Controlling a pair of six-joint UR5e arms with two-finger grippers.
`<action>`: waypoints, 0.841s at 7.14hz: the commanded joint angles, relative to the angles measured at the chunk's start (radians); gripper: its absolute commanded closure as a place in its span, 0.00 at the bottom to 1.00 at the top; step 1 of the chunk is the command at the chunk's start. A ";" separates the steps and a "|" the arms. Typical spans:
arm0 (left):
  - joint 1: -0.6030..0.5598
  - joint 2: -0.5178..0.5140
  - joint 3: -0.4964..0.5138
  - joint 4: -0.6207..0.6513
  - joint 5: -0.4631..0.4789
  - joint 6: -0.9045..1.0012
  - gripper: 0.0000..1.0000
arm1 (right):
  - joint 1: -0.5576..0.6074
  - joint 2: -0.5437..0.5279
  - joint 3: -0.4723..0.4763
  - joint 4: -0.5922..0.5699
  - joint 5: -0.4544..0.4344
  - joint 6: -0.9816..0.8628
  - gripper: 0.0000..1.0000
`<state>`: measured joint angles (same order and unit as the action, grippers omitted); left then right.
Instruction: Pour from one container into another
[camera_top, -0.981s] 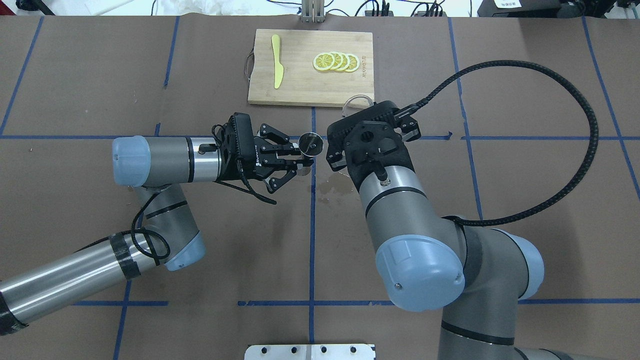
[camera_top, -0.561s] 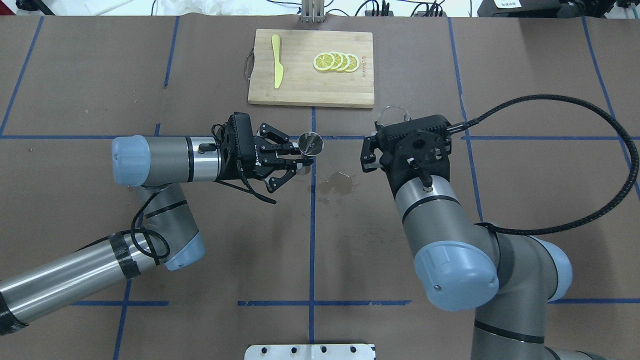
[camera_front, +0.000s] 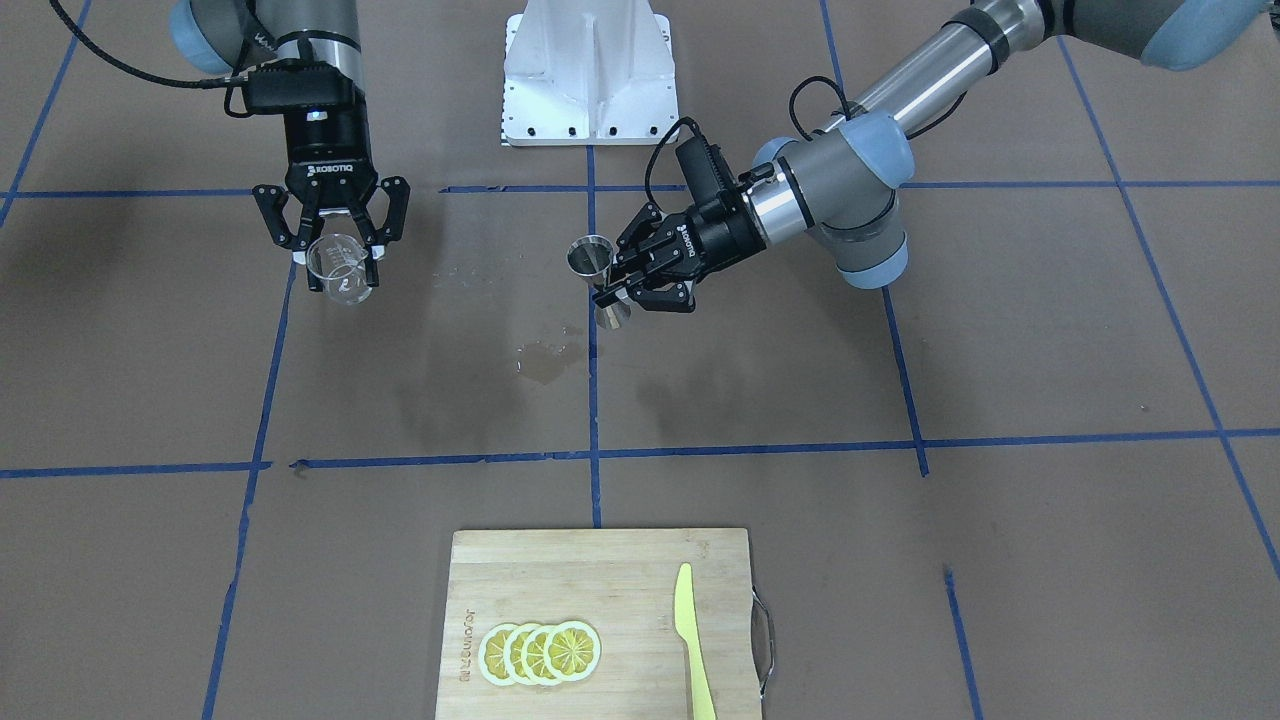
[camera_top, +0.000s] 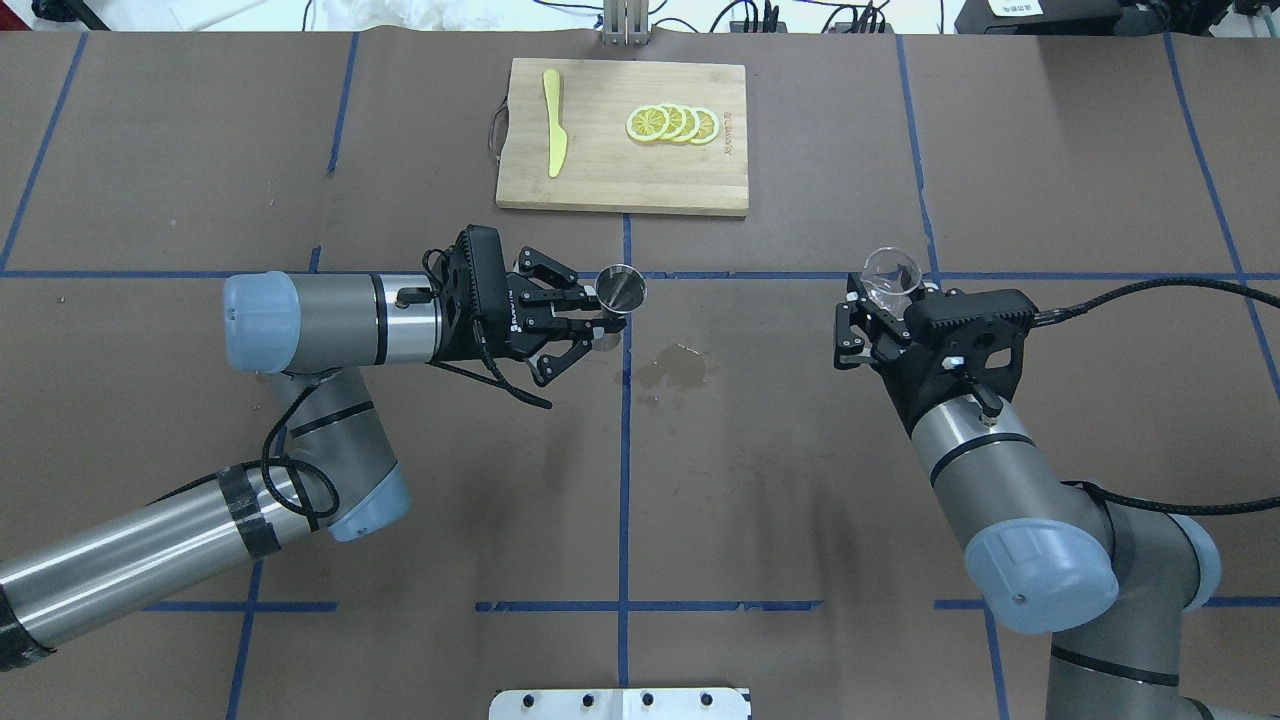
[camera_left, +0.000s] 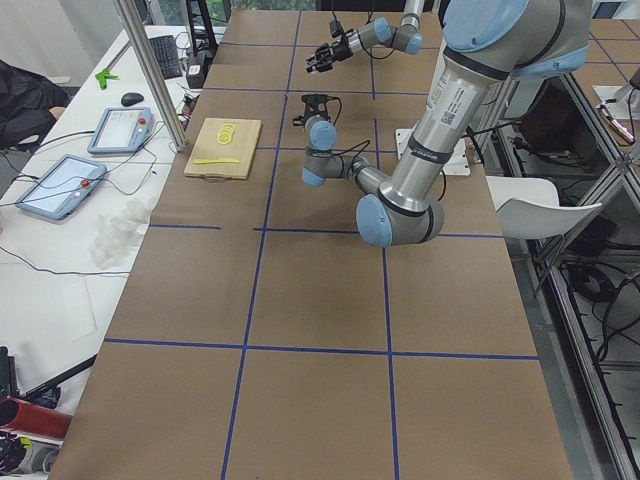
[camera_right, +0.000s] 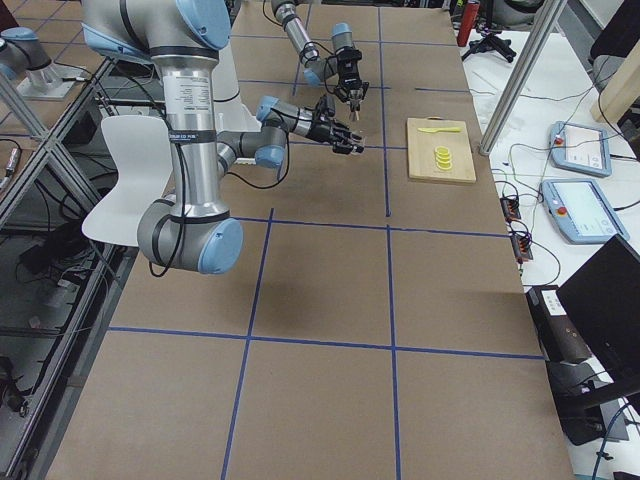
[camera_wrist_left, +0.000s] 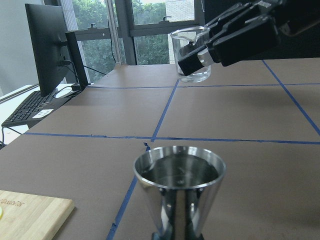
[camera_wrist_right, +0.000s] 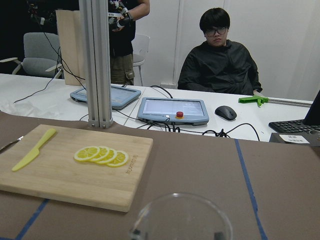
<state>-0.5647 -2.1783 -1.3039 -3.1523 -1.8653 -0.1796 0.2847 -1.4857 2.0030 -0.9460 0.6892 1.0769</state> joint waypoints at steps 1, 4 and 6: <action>0.000 0.000 0.000 0.000 0.000 0.000 1.00 | -0.001 -0.079 -0.116 0.198 -0.005 0.065 1.00; 0.000 0.002 0.000 0.000 0.000 0.002 1.00 | -0.024 -0.102 -0.327 0.384 -0.112 0.112 1.00; 0.000 0.002 0.000 0.000 0.000 0.002 1.00 | -0.068 -0.102 -0.372 0.386 -0.183 0.116 1.00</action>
<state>-0.5645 -2.1768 -1.3039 -3.1523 -1.8653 -0.1780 0.2387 -1.5870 1.6604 -0.5687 0.5395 1.1888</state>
